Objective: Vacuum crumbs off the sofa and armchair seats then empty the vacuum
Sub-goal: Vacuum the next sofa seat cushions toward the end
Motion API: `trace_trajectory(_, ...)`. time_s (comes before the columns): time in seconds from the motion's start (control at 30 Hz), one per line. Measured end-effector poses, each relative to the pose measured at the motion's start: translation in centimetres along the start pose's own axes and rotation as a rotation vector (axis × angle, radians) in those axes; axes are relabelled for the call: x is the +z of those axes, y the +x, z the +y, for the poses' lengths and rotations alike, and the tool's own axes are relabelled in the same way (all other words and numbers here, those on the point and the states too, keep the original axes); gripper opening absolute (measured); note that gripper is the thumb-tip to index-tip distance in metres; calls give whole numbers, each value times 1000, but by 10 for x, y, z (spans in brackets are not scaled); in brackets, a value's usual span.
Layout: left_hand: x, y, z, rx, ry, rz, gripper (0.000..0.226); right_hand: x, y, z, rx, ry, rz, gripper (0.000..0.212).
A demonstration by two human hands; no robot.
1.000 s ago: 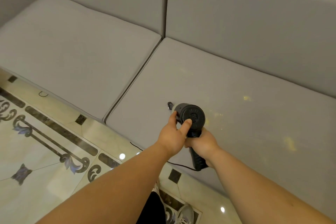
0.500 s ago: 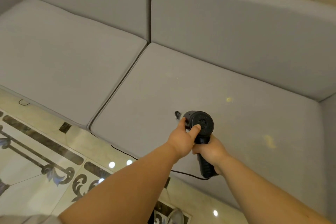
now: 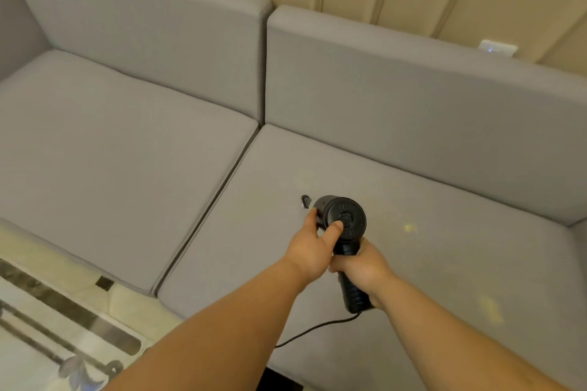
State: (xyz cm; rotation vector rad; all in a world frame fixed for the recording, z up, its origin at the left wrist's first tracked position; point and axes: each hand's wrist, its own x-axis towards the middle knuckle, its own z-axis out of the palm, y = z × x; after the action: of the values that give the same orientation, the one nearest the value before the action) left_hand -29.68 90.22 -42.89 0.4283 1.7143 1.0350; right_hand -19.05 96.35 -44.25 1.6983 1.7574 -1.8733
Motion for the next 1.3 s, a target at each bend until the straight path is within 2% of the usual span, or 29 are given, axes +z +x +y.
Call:
trace_trajectory(0.27, -68, 87, 18, -29, 89, 50, 67, 45, 88, -59, 22, 25, -30, 41)
trace_trajectory(0.4, -80, 111, 18, -61, 107, 20, 67, 51, 108, -68, 77, 1, -17, 41)
trace_trajectory(0.77, -34, 114, 23, -103, 154, -126, 73, 10, 98, -41, 173, 44, 80, 40)
trace_trajectory(1.3, 36, 85, 23, -92, 97, -80, 69, -44, 73, -5, 170, 4, 86, 34)
